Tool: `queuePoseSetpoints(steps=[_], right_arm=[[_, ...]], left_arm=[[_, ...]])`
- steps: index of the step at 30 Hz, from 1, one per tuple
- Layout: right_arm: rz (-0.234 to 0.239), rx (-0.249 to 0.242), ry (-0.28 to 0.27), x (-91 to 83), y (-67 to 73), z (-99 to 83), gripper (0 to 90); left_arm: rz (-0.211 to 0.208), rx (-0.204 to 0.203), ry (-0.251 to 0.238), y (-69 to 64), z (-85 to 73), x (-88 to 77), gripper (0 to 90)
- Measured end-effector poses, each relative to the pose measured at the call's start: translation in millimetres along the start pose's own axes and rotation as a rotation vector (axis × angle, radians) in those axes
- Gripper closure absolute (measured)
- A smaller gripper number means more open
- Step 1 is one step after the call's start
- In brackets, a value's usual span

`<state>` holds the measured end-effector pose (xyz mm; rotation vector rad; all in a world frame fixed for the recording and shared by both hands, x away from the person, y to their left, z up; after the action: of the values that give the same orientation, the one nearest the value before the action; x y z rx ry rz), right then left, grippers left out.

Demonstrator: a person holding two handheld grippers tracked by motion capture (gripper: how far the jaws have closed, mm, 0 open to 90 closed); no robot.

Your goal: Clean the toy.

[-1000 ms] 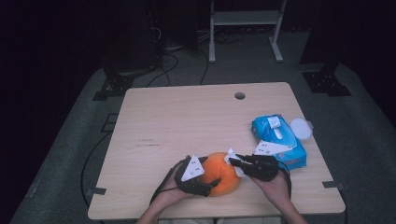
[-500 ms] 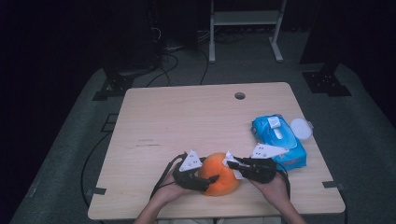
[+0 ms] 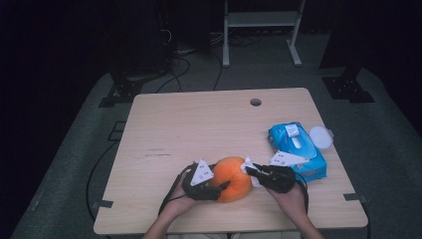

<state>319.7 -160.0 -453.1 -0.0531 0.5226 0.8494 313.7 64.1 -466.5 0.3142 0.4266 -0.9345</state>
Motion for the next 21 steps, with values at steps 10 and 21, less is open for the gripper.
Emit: queuePoseSetpoints(steps=[10, 21], right_arm=[[0.038, -0.061, -0.012, -0.9, 18.4, 2.0, 77.1], [0.029, 0.000, -0.021, -3.3, 10.8, 7.5, 77.0]], left_arm=[[-0.018, -0.071, -0.001, 11.5, -9.8, -2.0, 28.3], [0.036, 0.074, -0.002, -11.2, 2.5, -0.5, 25.4]])
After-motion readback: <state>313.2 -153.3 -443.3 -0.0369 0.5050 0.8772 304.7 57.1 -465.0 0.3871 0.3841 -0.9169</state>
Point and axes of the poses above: each handheld gripper's, and its own axes: x roughly forward along the jaws, z roughly out of its top, y roughly to its left, the point moved 4 cm from there along x, roughly forward along the jaws, and after that the axes turned 1 degree about z, right-handed, at the moved point
